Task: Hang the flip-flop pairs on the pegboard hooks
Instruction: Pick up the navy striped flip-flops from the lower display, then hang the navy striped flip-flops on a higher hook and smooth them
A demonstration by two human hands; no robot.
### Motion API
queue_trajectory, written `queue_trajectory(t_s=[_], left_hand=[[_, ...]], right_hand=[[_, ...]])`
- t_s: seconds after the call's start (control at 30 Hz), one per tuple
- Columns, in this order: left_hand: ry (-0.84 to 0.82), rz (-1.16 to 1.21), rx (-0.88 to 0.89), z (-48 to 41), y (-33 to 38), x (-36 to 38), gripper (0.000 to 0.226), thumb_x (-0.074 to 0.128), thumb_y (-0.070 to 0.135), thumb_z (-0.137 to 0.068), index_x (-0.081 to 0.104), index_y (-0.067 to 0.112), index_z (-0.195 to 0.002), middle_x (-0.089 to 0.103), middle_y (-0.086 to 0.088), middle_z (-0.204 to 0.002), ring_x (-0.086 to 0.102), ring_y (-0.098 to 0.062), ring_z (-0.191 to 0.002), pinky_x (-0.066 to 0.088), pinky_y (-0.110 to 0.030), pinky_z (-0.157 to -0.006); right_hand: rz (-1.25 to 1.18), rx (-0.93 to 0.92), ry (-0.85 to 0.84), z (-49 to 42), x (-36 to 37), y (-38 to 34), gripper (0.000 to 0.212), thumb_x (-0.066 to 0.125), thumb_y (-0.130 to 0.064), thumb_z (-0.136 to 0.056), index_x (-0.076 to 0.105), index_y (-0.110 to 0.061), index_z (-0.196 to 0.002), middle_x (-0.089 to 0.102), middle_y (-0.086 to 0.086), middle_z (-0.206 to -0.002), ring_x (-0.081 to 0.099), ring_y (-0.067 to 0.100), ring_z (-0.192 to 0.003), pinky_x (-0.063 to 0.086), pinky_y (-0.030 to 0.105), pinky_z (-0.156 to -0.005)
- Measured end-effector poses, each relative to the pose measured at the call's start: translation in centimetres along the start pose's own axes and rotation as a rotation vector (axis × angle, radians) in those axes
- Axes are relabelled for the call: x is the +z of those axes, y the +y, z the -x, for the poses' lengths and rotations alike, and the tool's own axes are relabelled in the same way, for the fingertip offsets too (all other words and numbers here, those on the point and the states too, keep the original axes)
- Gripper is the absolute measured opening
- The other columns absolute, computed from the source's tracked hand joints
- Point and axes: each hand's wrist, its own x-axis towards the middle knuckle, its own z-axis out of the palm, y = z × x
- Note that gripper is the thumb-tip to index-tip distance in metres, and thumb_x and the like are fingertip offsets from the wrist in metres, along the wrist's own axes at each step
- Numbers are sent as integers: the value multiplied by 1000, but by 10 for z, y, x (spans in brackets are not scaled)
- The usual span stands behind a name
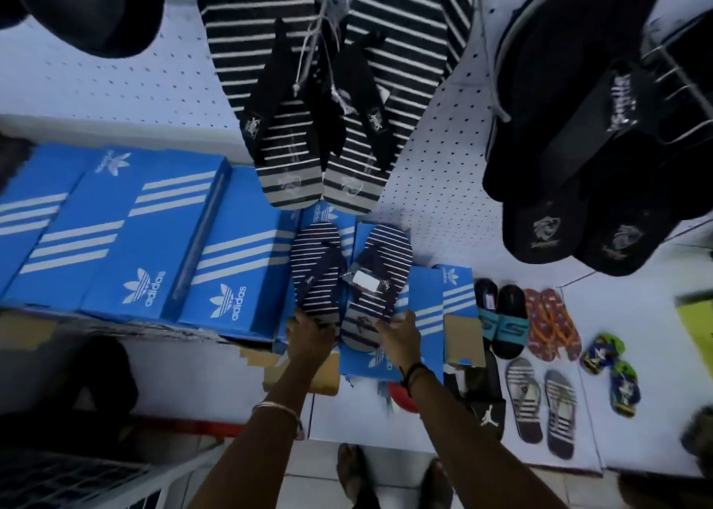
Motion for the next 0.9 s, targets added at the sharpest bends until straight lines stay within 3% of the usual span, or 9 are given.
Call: queue_trajectory(t_s=[0.13, 0.23, 0.3, 0.4, 0.5, 0.6, 0.73, 0.8, 0.9], left_hand=[[-23, 26, -60, -15, 0, -5, 74, 64, 24, -80, 22, -2, -134, 29, -28, -140, 28, -44, -131, 29, -52, -108], [-94, 271, -162, -32, -6, -13, 69, 72, 24, -73, 40, -2, -128, 45, -27, -135, 47, -41, -121, 41, -50, -104], [-155, 457, -134, -34, -11, -20, 50, 74, 16, -72, 55, -1, -115, 61, -23, -120, 60, -35, -102, 55, -44, -87], [-242, 612, -86, -19, -12, -31, 28, 59, -3, -83, 52, 2, -110, 61, -16, -99, 59, -27, -85, 57, -22, -53], [-298, 619, -54, 0, -21, -36, 31, 59, -2, -83, 46, 7, -110, 61, -15, -102, 62, -20, -81, 54, -24, -57], [-288, 604, 1, 32, -31, -42, 27, 56, -4, -84, 46, 8, -106, 59, -15, -102, 63, -19, -83, 55, -20, -54], [-281, 632, 153, 89, -33, -51, 36, 59, 5, -84, 44, 3, -116, 58, -22, -117, 63, -30, -97, 59, -27, -65], [-275, 658, 210, 119, -28, -55, 42, 60, 10, -82, 44, 4, -120, 59, -22, -119, 64, -33, -101, 60, -34, -70], [-208, 741, 308, 161, -13, -62, 36, 52, -5, -88, 43, 0, -122, 61, -17, -111, 68, -16, -89, 59, -25, -67]], right_hand=[[-158, 125, 45, -21, 17, 6, 53, 79, -31, -70, 61, 6, -102, 65, 14, -92, 62, 29, -87, 46, 31, -64], [-185, 137, -2, -29, 18, 4, 41, 76, -28, -74, 69, 1, -102, 70, 16, -101, 63, 30, -90, 51, 37, -77], [-236, 111, -78, -28, 11, 1, 30, 68, -19, -83, 67, 1, -106, 68, 15, -105, 62, 28, -94, 48, 37, -82], [-265, 37, -212, -21, -4, 2, 19, 64, -11, -86, 66, -7, -104, 68, 17, -111, 64, 33, -102, 50, 40, -81], [-264, 38, -266, -2, -24, 8, 12, 60, -6, -88, 62, -18, -91, 67, 7, -97, 64, 29, -94, 49, 40, -79], [-251, -16, -239, 24, -48, 15, 19, 62, 0, -85, 57, -18, -90, 64, 9, -101, 62, 29, -91, 52, 32, -73], [-249, -93, -264, 66, -80, 22, 28, 61, 5, -84, 54, -12, -106, 66, 6, -100, 61, 34, -101, 51, 47, -95], [-244, -156, -287, 89, -97, 19, 32, 59, 5, -85, 54, -20, -104, 65, 4, -104, 63, 29, -100, 55, 39, -90], [-243, -268, -332, 120, -125, 4, 36, 57, 5, -87, 50, -24, -108, 64, 0, -109, 68, 7, -94, 58, 26, -83]])
